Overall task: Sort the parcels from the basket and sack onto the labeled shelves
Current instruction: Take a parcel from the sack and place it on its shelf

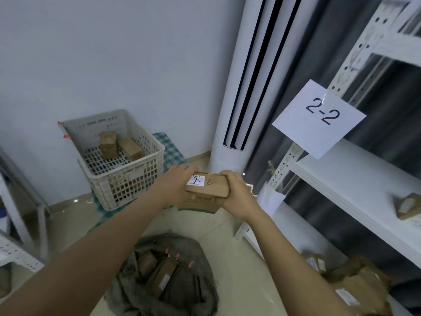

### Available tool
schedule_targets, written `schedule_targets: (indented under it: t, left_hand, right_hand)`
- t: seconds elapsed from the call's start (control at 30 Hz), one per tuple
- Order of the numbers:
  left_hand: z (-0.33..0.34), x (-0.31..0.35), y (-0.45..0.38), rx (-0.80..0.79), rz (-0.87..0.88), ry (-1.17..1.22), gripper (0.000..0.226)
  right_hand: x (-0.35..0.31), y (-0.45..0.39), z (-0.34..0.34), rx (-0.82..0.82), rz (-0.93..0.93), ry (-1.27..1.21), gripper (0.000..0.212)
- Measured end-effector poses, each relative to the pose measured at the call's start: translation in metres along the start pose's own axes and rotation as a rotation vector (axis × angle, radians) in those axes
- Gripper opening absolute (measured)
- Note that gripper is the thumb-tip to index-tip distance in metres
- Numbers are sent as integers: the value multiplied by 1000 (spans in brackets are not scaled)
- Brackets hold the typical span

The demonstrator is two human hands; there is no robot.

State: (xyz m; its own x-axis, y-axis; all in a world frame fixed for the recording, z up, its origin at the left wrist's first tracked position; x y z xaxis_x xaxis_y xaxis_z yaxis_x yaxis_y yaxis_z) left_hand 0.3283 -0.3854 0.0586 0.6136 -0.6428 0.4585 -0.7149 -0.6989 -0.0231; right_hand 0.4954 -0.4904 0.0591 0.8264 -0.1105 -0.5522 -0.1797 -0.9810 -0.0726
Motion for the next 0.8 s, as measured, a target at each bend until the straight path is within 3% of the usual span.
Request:
schedule_targets:
  t: [0.27, 0.47, 0.8]
  left_hand:
    - [1, 42, -18, 22, 65, -80, 63]
    - [22, 83, -34, -37, 182, -67, 58]
    - [74, 165, -40, -165, 369, -22, 66]
  right_hand:
    - [-2, 5, -24, 47, -44, 405, 60]
    - [31, 37, -37, 125, 155, 331, 58]
    - [80, 151, -68, 325, 509, 250, 81]
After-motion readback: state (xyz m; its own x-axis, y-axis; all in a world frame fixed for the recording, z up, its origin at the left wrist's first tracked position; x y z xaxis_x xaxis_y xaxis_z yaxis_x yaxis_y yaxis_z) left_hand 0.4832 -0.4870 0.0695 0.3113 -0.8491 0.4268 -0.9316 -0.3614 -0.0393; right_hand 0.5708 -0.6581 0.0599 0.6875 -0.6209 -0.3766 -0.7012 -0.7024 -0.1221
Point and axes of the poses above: each hand's wrist, its own y-axis away from the middle knuckle, its own z-axis out of the palm, x = y × z, the point moved 2 cm from there along -y, towards the middle knuckle, and after that the axes turned 9 degrees about y, right-handed, at the moved point
